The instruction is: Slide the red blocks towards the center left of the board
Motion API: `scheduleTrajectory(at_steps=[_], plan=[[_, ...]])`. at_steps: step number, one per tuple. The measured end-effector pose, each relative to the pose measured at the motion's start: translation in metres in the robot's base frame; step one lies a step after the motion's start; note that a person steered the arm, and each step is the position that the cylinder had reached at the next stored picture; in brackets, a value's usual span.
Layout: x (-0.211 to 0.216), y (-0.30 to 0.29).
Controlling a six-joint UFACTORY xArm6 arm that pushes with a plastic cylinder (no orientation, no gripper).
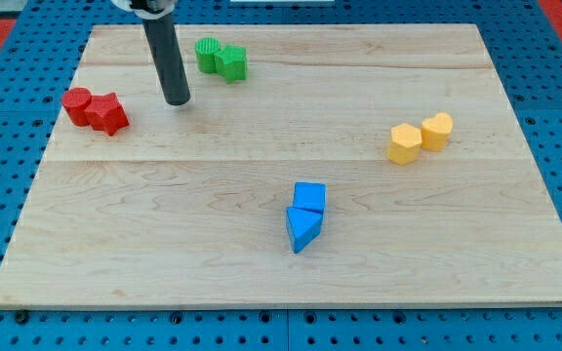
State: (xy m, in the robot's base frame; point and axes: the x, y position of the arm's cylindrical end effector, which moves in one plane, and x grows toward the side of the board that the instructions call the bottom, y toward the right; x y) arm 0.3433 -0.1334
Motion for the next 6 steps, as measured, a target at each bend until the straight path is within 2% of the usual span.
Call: scheduleTrajectory(at_steps=[1, 2, 4, 5, 6], plan=[[-0.003, 0.029], [-0.009, 0.085], [-0.009, 0.244], [-0.007, 0.283], [0.020, 0.310]])
